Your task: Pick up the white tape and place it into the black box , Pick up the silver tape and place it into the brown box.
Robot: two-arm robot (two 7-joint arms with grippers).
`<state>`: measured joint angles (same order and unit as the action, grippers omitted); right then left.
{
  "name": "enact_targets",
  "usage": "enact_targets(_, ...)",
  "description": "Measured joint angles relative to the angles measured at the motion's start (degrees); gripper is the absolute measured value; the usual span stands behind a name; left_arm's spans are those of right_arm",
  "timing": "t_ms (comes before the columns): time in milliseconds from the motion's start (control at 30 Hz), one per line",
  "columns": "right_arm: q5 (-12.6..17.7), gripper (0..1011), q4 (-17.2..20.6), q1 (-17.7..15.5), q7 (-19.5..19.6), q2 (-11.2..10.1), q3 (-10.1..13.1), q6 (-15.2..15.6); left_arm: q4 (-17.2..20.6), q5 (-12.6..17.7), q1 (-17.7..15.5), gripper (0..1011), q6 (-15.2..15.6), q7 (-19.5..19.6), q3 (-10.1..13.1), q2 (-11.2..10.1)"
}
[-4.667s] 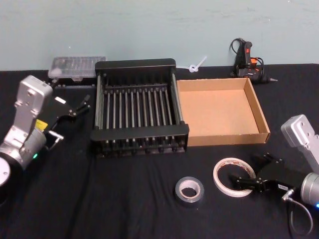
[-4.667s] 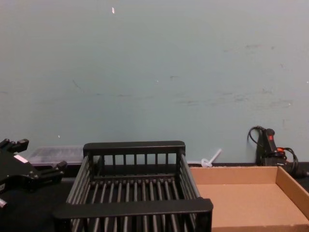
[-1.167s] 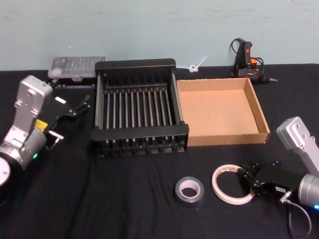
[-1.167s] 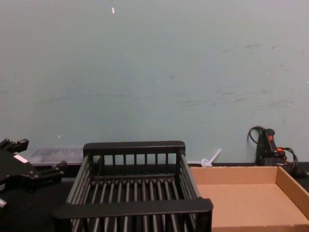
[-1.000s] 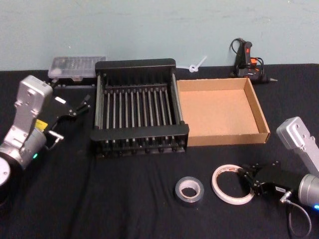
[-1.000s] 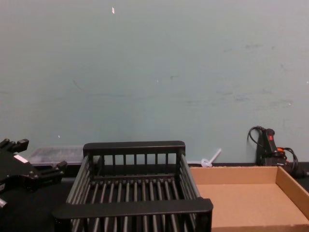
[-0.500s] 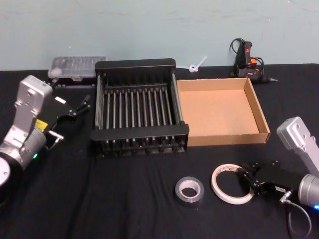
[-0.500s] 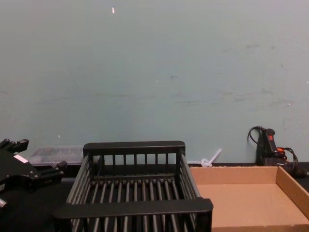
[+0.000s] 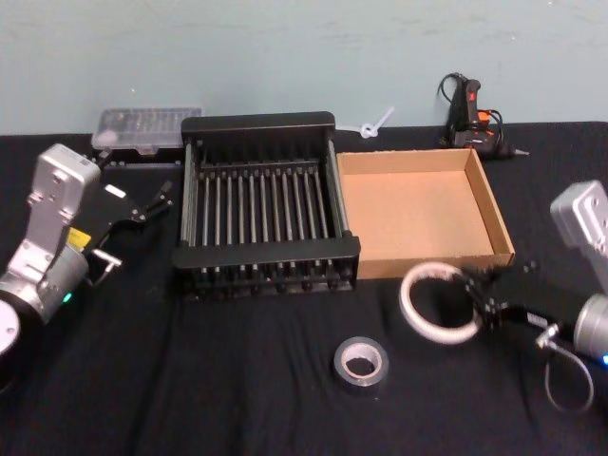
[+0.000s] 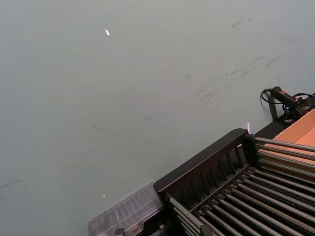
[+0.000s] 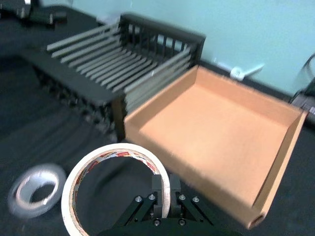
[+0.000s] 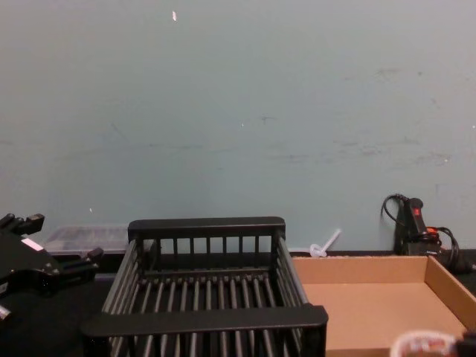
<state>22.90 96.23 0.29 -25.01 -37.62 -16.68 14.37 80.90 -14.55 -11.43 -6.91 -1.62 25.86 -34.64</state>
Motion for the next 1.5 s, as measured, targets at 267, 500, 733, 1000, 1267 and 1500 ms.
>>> enact_targets(267, -0.93, 99, -1.15, 4.46, 0.6, 2.12, -0.77, -1.04, 0.0, 0.0, 0.0, 1001, 0.0, 0.0, 0.0, 0.0)
enact_targets(500, -3.1, 99, -3.35, 9.16, 0.52, 4.4, -2.96, -1.61, 0.0, 0.0, 0.0, 1001, 0.0, 0.0, 0.0, 0.0)
enact_targets(733, -4.93, 99, -5.63, 13.33, -0.14, 6.62, -5.28, -1.72, 0.0, 0.0, 0.0, 1001, 0.0, 0.0, 0.0, 0.0)
enact_targets(1000, -7.69, 99, -9.66, 18.65, -1.34, 9.76, -8.45, -2.36, 0.0, 0.0, 0.0, 1001, 0.0, 0.0, 0.0, 0.0)
enact_targets(1267, -9.6, 99, -14.53, 22.91, -2.66, 12.85, -11.19, -3.33, 0.0, 0.0, 0.0, 1002, 0.0, 0.0, 0.0, 0.0)
enact_targets(1500, -11.33, 99, -19.09, 26.71, -3.81, 15.86, -13.56, -4.53, 0.0, 0.0, 0.0, 1001, 0.0, 0.0, 0.0, 0.0)
